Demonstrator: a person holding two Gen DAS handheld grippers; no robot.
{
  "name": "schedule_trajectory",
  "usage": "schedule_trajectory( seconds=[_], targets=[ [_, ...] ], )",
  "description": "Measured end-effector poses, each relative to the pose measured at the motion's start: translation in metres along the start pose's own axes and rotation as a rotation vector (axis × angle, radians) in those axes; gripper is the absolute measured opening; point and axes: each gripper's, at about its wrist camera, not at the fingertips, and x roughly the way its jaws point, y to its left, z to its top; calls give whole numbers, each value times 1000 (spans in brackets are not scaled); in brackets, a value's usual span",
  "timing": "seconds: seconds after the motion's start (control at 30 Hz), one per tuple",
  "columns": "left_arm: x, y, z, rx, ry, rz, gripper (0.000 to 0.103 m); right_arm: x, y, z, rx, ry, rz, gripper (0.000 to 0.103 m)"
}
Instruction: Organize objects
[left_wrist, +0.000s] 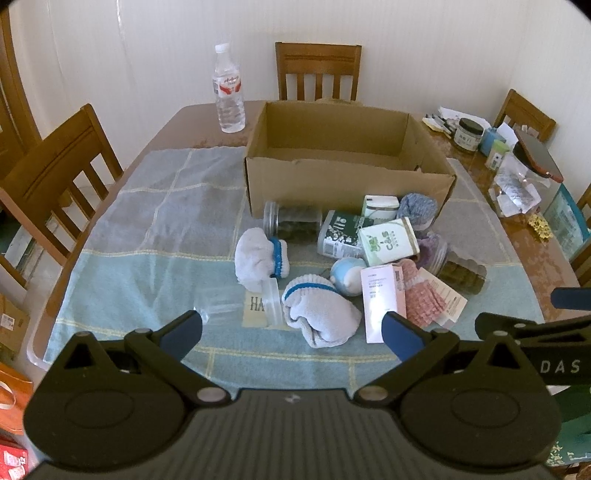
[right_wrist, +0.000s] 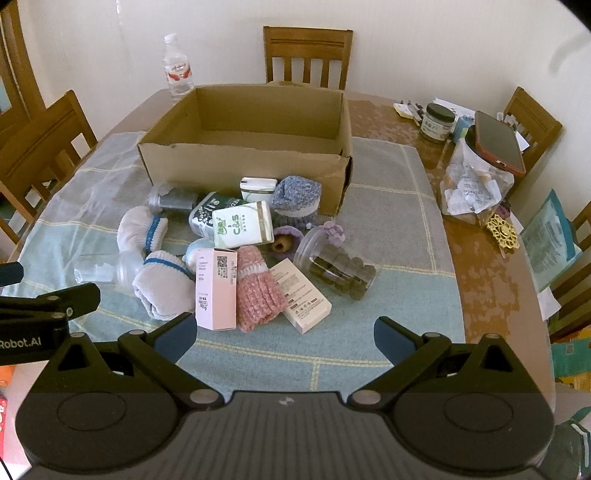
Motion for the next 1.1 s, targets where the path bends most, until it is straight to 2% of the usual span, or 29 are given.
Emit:
schedule_trajectory(
  seconds=[0.4,0.67,0.9,1.1],
  targets=[
    [6,-5,4,34,-35,-18,103,0,-5,3,-3,-14,14,103],
    [30,2,-7,37,-47,-63,103,17,-3,-2,-22,-33,27,103],
    [53,14,-15,35,-44,-57,103,36,2,-8,-46,-55,62,103],
    [66,25,-19,55,-27,-68,103,51,10,-12,-85,-53,56,103]
  ],
)
